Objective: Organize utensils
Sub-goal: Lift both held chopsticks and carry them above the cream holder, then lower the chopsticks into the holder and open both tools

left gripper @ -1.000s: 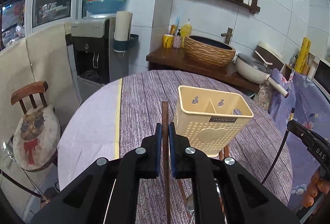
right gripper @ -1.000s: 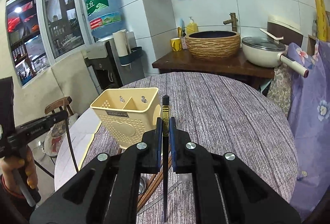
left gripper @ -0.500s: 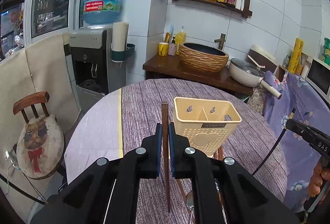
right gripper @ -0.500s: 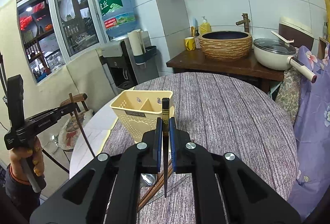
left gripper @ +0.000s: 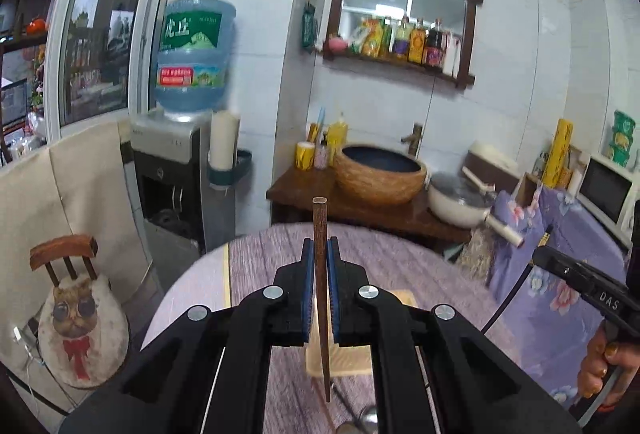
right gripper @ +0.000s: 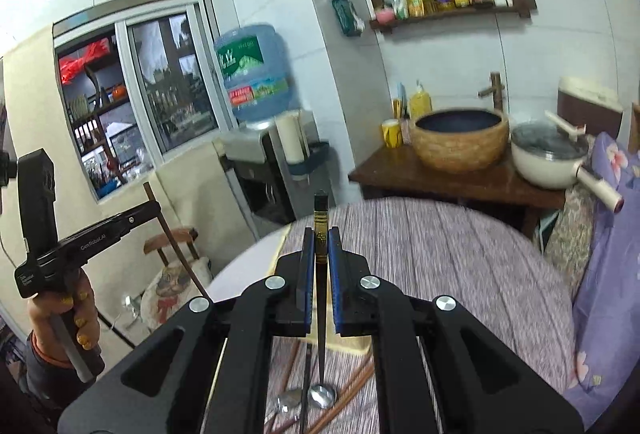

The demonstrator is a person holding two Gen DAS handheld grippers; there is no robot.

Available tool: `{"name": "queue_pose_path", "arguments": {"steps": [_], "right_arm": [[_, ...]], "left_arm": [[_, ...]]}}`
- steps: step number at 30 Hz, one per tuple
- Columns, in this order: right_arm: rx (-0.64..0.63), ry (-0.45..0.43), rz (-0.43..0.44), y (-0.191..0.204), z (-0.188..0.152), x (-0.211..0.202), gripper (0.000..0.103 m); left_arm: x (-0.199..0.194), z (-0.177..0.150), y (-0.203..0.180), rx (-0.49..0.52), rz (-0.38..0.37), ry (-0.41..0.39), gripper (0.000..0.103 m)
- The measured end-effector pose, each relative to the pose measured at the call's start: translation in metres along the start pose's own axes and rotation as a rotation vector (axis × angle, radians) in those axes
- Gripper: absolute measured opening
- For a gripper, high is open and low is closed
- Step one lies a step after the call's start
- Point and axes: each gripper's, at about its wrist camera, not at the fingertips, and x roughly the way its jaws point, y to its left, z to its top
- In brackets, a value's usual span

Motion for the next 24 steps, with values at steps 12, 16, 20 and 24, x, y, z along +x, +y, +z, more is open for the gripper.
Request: {"name": "queue_pose_path", "arguments": {"steps": [12,16,20,24], "right_arm": [[-0.026,-0.105,-0.13,0.007,0.018,0.062,0.008],[-0.008,-0.05,-0.15,-0.005,-0.011,0.094,0.008],[0.016,0.003,-0.161,-0.018,-0.033,0.116,0.008],[0.027,0.031,-0.165,-0.026,-0.048,0.125,0.008]], "left_arm": [[0.054,0.017,-0.023,-0.042,0.057,-0.073,0.008],[0.08,-0.012,-0.022,-0.043,0.065,-0.027,0.008],[0.101,-0.037,-0.019,-0.047,0.065,0.039,0.008],[0.114,-0.054,-0.016,-0.047,0.063,0.089,0.008]]}}
